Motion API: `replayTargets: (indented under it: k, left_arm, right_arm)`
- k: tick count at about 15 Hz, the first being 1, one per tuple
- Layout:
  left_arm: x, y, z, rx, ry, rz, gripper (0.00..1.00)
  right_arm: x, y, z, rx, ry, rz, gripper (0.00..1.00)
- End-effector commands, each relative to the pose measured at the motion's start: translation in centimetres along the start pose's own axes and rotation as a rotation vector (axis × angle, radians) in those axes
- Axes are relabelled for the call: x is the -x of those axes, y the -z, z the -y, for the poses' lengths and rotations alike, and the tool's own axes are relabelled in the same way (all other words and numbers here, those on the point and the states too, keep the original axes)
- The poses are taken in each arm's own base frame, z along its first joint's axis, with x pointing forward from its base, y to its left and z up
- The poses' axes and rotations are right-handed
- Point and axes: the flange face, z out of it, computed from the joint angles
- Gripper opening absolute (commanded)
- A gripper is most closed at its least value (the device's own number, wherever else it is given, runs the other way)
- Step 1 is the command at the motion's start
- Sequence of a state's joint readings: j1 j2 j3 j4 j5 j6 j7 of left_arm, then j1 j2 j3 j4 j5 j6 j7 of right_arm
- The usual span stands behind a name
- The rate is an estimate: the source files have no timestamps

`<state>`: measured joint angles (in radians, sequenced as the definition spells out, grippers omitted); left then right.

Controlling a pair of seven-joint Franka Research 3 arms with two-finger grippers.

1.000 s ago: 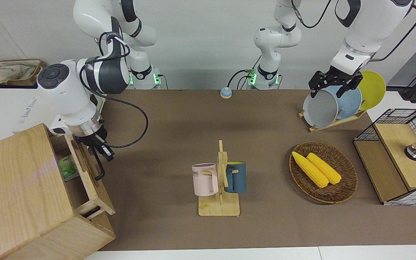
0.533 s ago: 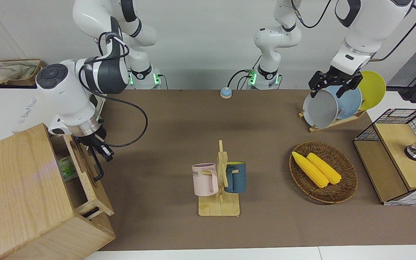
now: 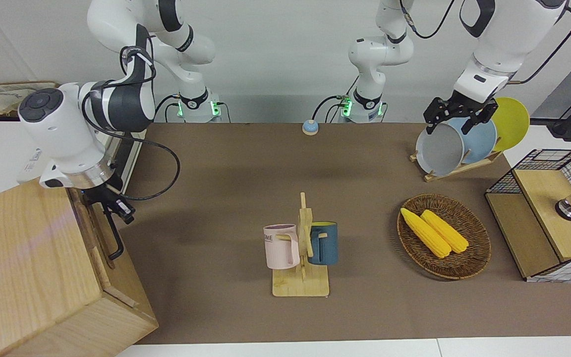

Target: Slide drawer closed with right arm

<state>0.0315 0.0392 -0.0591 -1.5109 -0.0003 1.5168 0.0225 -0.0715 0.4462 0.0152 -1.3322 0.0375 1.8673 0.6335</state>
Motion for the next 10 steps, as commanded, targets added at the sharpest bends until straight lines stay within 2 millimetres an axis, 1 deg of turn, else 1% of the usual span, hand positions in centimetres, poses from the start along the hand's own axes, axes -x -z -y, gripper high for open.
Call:
replayTargets:
  k: [1,4,5,7,8,10]
  left_arm:
    - [-0.1,0.3,0.1,-0.016,-0.010,0.007,0.99]
    - [-0.1,0.4,0.1,-0.016,-0.010,0.005,0.99]
    - [-0.1,0.4,0.1,-0.016,-0.010,0.005,0.99]
    - [-0.1,0.4,0.1,-0.016,-0.010,0.005,0.99]
    - [-0.1,0.3,0.1,-0.016,-0.010,0.007,0.99]
    - [-0.1,0.4,0.1,-0.016,-0.010,0.005,0.99]
  right_arm:
    - [-1.1,-0.1,0.0,-0.025,0.029,-0.013,0.000]
    - [-0.4,0.1,0.7,-0.025,0.040,-0.012,0.000]
    - [0.1,0.1,1.3,-0.023,0.050,-0.011,0.000]
    - [1.8,0.2,3.2,-0.019,0.078,-0.002,0.000]
    - [2.3,0.4,3.6,-0.023,0.083,-0.001,0.000]
    - [4.9,0.9,5.9,-0.016,0.146,0.006,0.000]
